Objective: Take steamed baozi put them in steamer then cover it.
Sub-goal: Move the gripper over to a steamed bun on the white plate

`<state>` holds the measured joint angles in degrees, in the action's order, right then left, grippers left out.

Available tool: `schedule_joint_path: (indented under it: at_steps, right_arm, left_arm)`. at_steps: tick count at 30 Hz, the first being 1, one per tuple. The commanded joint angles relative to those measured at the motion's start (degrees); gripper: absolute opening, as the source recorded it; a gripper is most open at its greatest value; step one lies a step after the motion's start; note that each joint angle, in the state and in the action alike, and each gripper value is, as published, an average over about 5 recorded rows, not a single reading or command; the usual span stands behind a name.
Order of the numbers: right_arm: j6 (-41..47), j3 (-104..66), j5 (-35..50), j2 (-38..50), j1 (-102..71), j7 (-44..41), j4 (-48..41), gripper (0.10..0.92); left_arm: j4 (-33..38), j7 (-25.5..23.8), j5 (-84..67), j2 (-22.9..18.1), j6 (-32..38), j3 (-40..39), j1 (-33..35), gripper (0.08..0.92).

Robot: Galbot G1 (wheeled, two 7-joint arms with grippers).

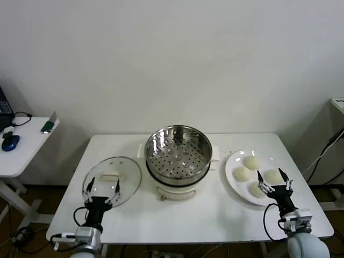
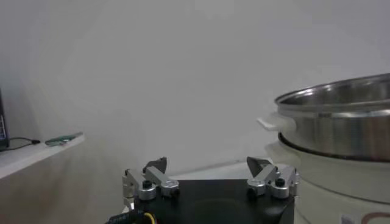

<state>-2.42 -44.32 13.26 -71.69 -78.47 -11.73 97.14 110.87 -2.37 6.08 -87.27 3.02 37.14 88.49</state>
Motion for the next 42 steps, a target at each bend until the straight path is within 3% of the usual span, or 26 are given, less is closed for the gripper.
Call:
schedule_joint_path:
  at_steps: [1, 7, 11, 17, 24, 30, 42]
  right_arm:
    - [4.22, 0.36, -1.64, 5.99, 3.51, -3.09, -1.5, 0.823]
    - [8.51, 5.37, -4.33, 21.82, 10.82, -17.59, -9.33, 0.823]
    - [8.97, 12.83, -7.66, 32.76, 19.31, -33.07, -17.46, 0.823]
    - [6.17, 30.57, -17.88, 38.87, 39.23, -45.97, -30.48, 0.823]
    - [-0.45, 53.06, -25.97, 38.47, 62.85, -51.71, -41.88, 0.823]
    - [-3.91, 69.04, -29.6, 31.68, 78.5, -53.76, -51.57, 0.823]
    - [-5.72, 72.79, -36.25, 19.02, 81.18, -51.9, -64.04, 0.823]
  left_arm:
    - [0.0, 0.73, 0.56, 0.1, 0.25, -0.27, -0.15, 0.823]
    - [-0.36, 0.27, 0.83, 0.26, 0.41, -0.97, 0.63, 0.823]
    - [-1.14, 0.44, 0.75, 0.02, 0.85, -1.28, 0.58, 0.823]
    - [-2.11, 0.83, 0.67, 0.39, 0.78, -1.32, -0.12, 0.823]
    - [-2.37, 0.98, 0.71, 0.75, -0.78, -1.18, -0.32, 0.823]
    - [-3.06, 1.42, 0.55, 1.31, -1.36, -1.16, -1.1, 0.823]
    - [-4.96, 1.82, 0.26, 2.16, -1.48, -1.0, -2.15, 0.823]
